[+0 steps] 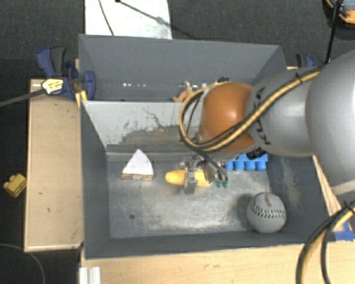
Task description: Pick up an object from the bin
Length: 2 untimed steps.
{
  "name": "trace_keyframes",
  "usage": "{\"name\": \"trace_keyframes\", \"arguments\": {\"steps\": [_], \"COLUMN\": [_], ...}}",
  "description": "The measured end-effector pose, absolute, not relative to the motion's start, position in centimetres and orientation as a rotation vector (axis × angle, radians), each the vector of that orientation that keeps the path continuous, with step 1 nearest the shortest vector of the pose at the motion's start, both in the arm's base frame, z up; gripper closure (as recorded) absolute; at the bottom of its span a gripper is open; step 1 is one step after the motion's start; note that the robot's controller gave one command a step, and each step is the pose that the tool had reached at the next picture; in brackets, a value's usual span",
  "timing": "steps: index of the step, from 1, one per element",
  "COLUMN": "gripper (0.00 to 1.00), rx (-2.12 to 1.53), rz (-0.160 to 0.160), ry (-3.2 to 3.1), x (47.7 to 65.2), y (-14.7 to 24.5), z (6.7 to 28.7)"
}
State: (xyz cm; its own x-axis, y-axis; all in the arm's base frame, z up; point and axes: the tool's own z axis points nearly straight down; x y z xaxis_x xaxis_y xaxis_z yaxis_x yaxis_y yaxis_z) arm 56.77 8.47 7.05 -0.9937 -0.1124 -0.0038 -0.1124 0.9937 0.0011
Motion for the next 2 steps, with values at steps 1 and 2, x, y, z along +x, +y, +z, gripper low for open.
{"name": "trace_keyframes", "arguments": {"steps": [1,2], "gripper": [1.00,1.00], "rx": [-0.176,-0.175], "rz": [0.002,0.002], "ry": [3.133,3.136], "x": [56.76,56.68], "y": [8.47,8.46], "z": [7.05,7.37]}}
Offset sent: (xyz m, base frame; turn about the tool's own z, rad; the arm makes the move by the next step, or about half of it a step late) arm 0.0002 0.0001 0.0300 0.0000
